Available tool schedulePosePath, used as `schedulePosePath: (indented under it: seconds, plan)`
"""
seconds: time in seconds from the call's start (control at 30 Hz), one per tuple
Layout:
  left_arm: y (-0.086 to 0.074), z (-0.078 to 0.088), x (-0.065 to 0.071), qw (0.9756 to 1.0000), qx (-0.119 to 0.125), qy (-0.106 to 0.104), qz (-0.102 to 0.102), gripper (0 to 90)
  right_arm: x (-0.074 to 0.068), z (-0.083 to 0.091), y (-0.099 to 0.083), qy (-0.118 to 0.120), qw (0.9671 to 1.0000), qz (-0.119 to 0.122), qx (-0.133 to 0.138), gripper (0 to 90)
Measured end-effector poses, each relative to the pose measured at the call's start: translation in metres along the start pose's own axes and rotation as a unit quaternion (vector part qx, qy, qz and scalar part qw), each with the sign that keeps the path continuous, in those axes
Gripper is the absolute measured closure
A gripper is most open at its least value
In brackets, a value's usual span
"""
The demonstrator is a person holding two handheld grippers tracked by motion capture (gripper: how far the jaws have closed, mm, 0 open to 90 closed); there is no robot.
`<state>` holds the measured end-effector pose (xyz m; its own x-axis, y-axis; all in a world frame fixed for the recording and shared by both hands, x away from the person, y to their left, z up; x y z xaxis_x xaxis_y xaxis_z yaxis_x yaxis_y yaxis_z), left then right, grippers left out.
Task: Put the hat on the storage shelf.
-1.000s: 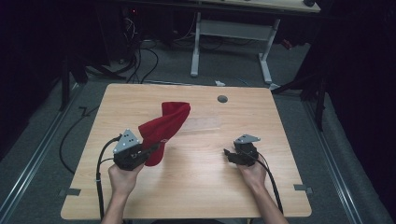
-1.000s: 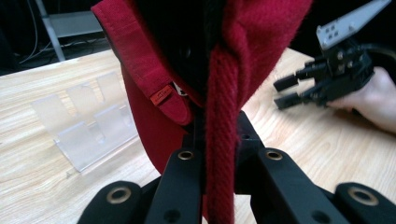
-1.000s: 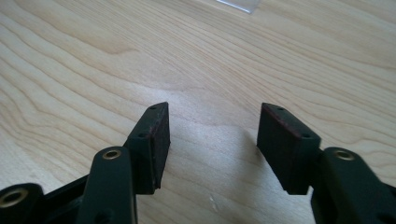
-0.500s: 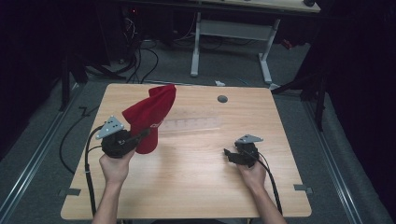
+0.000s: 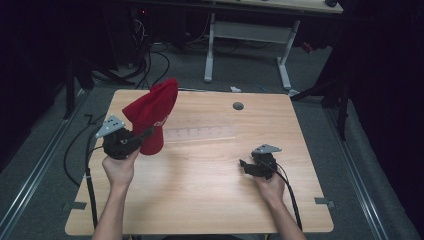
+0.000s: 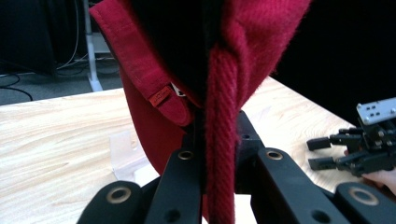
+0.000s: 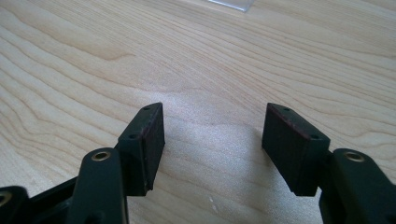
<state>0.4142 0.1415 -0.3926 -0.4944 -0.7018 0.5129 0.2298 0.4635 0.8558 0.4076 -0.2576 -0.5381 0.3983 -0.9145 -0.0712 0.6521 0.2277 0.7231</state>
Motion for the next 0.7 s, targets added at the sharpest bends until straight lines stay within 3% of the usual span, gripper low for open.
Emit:
schedulePosePath:
  seconds: [0.17,0.4,0.7]
  plan:
    - [0.005,-0.007,-0.004,1.0,0.005,0.006,0.001,84.5,0.0,0.0,0.0,0.0,1.0,0.0,0.0,38.4]
    - [0.01,-0.016,-0.019,0.9995,0.012,0.029,0.008,84.4,-0.001,0.0,0.0,0.001,1.0,0.0,-0.001,37.6]
    - [0.011,-0.038,-0.02,0.9992,0.023,0.03,0.01,84.4,-0.001,0.0,0.0,0.001,1.0,0.0,-0.001,37.5]
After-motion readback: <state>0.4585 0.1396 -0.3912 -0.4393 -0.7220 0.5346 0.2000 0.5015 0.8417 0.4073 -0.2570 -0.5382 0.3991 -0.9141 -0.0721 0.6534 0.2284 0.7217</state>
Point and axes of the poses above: each handheld gripper's, and its own axes: z roughly backward along the jaws, y roughly out of its top, x roughly to its right, the point moved 1 cm from there along -z, roughly forward along the jaws, and after that the axes turned 7 degrees about -z, right-handed, at the moved point
